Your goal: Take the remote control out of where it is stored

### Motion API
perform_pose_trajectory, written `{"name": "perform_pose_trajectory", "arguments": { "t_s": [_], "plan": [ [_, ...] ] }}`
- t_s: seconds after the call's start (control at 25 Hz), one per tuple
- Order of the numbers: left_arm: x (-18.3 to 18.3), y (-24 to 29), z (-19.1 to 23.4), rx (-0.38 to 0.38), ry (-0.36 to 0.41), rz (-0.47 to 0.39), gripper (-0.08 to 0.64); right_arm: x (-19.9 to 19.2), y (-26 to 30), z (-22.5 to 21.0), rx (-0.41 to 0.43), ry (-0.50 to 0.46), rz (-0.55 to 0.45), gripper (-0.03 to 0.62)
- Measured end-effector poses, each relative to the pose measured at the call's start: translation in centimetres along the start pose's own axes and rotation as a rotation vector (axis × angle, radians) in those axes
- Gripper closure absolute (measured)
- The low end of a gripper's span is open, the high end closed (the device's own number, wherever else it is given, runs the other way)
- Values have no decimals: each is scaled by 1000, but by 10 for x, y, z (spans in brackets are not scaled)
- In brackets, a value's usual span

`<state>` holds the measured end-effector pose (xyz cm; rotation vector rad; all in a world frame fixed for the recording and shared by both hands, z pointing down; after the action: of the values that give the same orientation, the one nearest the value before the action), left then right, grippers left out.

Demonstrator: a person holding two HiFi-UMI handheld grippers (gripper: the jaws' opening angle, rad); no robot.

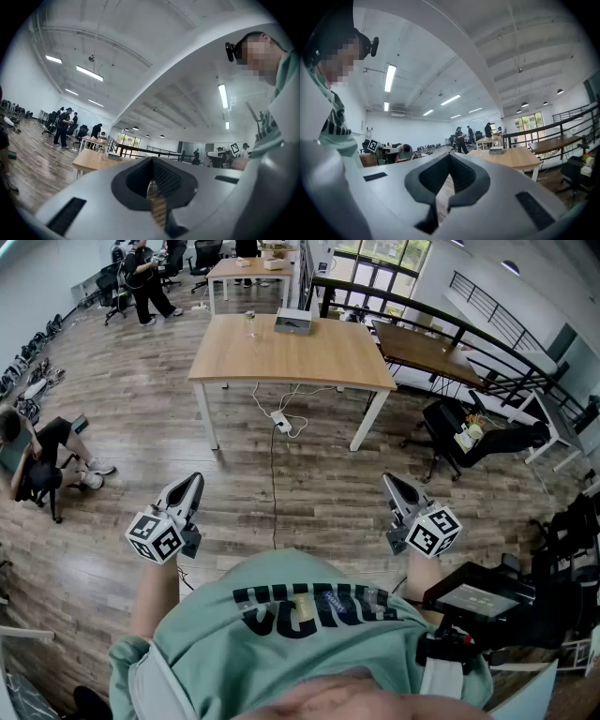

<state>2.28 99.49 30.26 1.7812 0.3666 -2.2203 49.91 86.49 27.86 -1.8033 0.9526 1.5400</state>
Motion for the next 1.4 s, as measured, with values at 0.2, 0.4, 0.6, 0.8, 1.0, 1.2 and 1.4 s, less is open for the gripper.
{"name": "perform_pose_trajectory", "arguments": {
  "t_s": [0.2, 0.4, 0.6, 0.8, 1.0, 1.2, 1.4],
  "plan": [
    [-4, 3, -3, -2, -15, -14, 577, 3, 9, 2, 25, -21, -1, 597],
    [-5, 4, -5, -3, -9, -19, 576, 3, 14, 0, 36, -15, 0, 597],
    [-5, 12, -3, -1, -17, -18, 575, 4, 18, -7, 58, 23, -11, 597],
    [-9, 21, -7, -10, -20, -12, 577, 0, 15, -11, 76, 12, -27, 597],
    [-5, 41, -16, -22, -28, 3, 575, 7, 5, -21, 67, 7, -53, 597],
    [-7, 73, -36, -49, -35, 5, 576, 7, -21, -46, 46, -4, -60, 597],
    [-15, 102, -68, -67, -27, 5, 577, 4, -52, -76, 42, -8, -52, 597]
  ]
}}
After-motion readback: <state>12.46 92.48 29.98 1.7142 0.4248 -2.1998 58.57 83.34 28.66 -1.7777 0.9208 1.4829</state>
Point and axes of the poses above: the fingertips, and each gripper's own axes: y forward along the fingers, z to its left, x out of its top, the point moved 8 cm from there along -y, backward along the fingers, and after that the axes turned 2 degrees about y, right-handed, at the moved point
